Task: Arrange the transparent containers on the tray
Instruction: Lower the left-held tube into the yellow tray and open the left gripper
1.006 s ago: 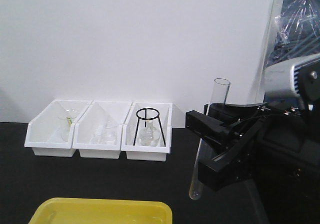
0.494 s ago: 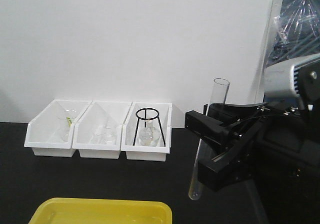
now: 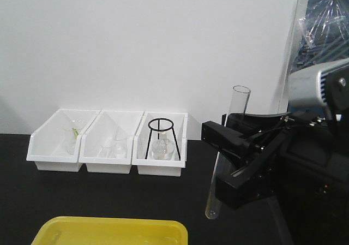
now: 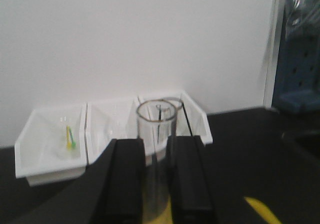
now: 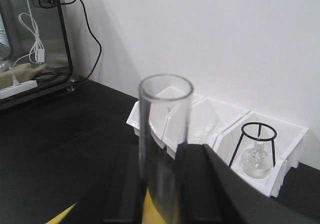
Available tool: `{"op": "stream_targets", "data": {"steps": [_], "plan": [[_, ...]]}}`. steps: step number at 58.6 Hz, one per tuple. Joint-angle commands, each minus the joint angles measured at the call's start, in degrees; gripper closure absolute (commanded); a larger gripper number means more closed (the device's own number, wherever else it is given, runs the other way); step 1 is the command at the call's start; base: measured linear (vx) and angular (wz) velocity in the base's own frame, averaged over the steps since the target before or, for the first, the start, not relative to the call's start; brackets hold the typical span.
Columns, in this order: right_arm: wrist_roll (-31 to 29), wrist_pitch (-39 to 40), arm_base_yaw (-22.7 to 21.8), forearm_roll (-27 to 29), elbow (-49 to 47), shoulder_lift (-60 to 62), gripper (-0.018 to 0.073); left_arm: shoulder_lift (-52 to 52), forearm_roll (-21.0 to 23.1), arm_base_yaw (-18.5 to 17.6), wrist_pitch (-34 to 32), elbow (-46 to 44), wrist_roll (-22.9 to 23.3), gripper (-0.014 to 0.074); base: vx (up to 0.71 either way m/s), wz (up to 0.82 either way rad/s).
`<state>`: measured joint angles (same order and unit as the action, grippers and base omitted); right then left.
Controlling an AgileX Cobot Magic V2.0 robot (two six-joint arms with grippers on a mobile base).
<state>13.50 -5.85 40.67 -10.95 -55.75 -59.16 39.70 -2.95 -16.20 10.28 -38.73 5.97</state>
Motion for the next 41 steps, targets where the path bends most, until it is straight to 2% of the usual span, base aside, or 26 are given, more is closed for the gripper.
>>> {"op": "stream_targets", "data": {"steps": [1, 11, 19, 27, 32, 41], "plan": [[-0.2, 4.6, 0.0, 0.9, -2.0, 0.7, 0.0571, 2.9, 0.8, -0.4, 0.6, -2.2, 1.0, 0.0513, 0.00, 0.00], [-0.2, 3.0, -0.1, 3.9, -2.0, -0.5, 0.0571, 10.2, 1.0, -0.4, 2.7, -2.5, 6.7, 0.0506, 0.00, 0.00], [-0.2, 2.5, -0.1, 6.8, -2.0, -2.3, 0.0571, 18.6, -1.5, -0.3, 6.7, -6.2, 6.8, 0.0498, 0.00, 0.00], [-0.2, 2.5, -0.1, 8.6, -2.0, -4.4, 0.0571, 28.8, -5.6, -0.3, 14.0, -13.2, 6.9, 0.0493, 0.00, 0.00], [-0.2, 2.4, -0.1, 9.1, -2.0, -5.5, 0.0571, 34.7, -6.6, -0.3, 18.1, -17.1, 6.9, 0.0491, 0.00, 0.00], [-0.2, 2.4, -0.1, 9.1, -2.0, -6.6, 0.0571, 42.7, -7.1, -0.3, 19.1, -20.0, 6.9, 0.0489, 0.00, 0.00]]}}
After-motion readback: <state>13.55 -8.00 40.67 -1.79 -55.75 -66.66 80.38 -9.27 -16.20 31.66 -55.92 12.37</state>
